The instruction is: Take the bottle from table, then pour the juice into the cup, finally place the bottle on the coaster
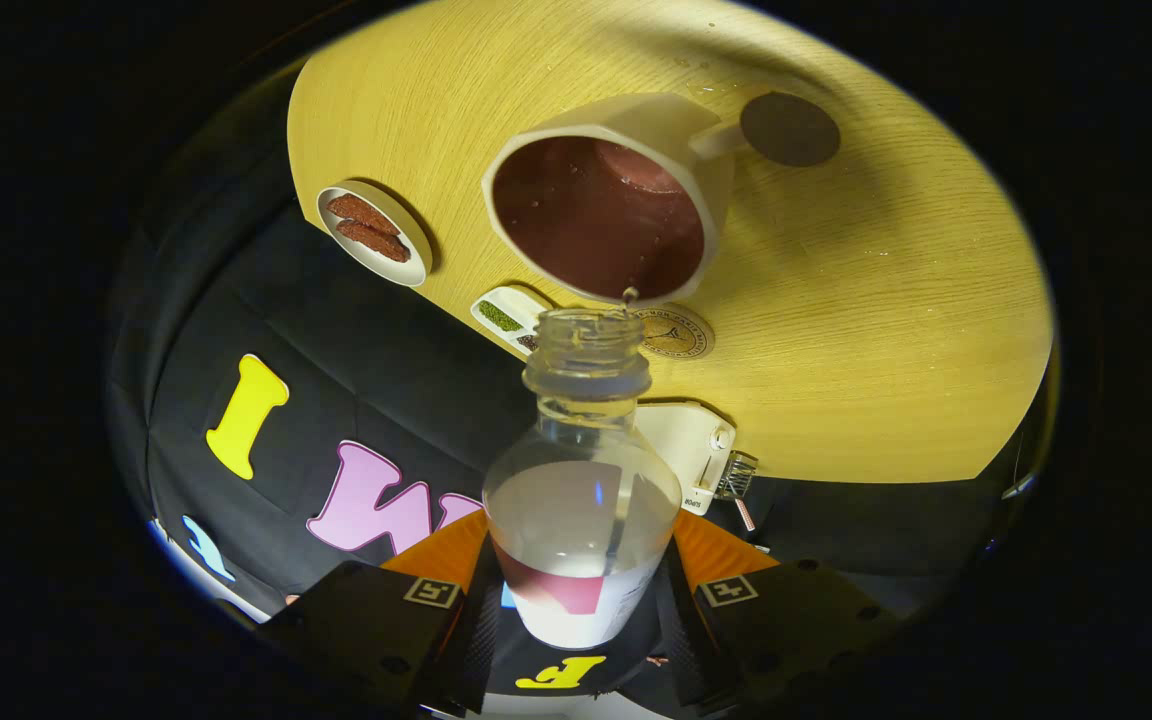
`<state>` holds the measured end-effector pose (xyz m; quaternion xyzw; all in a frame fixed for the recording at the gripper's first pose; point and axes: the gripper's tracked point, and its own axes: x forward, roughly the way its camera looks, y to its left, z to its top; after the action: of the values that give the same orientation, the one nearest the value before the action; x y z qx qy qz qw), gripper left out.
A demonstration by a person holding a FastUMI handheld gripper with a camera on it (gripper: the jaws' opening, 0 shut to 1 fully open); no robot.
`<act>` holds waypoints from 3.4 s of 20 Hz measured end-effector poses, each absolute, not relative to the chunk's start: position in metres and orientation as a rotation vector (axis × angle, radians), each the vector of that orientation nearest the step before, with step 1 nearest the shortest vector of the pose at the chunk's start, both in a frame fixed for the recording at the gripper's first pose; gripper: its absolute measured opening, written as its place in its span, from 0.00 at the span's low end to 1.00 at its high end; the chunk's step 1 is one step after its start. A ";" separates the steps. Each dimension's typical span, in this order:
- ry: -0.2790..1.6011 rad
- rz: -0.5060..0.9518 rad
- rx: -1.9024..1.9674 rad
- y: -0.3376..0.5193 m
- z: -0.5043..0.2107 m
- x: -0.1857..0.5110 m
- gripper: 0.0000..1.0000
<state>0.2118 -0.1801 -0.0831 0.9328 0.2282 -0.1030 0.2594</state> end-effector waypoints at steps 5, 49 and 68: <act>0.615 -0.277 2.519 -0.177 -0.081 0.209 0.71; 0.221 -0.230 0.432 -0.088 -0.037 0.163 0.71; 0.146 -0.347 -0.038 -0.121 -0.117 0.320 0.72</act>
<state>0.3201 -0.1211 -0.1169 -0.0189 0.0724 -0.1726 0.9821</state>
